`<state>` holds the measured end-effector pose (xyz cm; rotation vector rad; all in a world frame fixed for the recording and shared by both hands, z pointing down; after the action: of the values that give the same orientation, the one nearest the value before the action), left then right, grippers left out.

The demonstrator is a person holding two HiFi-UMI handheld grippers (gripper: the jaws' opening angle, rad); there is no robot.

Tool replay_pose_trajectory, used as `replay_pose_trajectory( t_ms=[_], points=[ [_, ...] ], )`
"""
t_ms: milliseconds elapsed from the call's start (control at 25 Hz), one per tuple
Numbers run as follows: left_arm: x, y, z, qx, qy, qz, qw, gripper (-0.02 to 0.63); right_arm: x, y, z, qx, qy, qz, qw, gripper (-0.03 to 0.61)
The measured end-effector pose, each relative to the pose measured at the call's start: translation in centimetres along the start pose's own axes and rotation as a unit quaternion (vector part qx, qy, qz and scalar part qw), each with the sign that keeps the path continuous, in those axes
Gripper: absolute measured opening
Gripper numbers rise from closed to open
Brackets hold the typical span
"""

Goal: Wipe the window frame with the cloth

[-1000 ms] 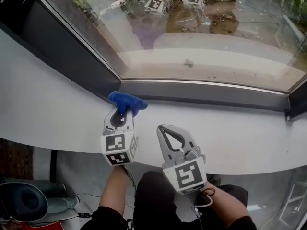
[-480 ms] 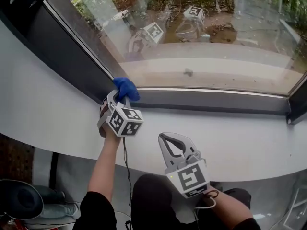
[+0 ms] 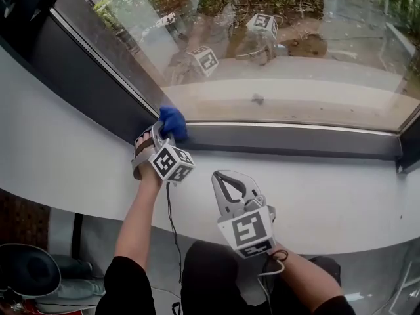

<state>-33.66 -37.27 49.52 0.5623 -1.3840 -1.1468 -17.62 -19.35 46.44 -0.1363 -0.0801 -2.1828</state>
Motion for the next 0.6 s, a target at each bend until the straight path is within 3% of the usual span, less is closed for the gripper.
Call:
replay_pose_trajectory(
  t_ms=[240,400,600],
  points=[
    [1.8,0.8,0.2,0.027,-0.017,-0.012,0.9994,0.061,3.1,-0.7,-0.2,-0.023,0.007,-0.007,1.000,0.006],
    [2.9,0.3,0.5,0.087,-0.040,-0.041,0.9946,0.061,3.0,-2.3,0.4,-0.016,0.003,-0.037,0.999,0.006],
    [3.6,0.5,0.9,0.161,-0.079,-0.062,0.9819,0.061,2.8,-2.5,1.1,-0.002,-0.005,-0.042,0.999,0.006]
  ],
)
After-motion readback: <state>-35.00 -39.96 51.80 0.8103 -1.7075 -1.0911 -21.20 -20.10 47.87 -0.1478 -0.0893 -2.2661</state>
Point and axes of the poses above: the fingertips, and each gripper's own axes: x forward along the fingers, y to its right, z out of its underside, the point moved 1 cm from there along -x, backward along the fingers, and after that the axes turned 7 degrees about z, right-handed, at the moved point
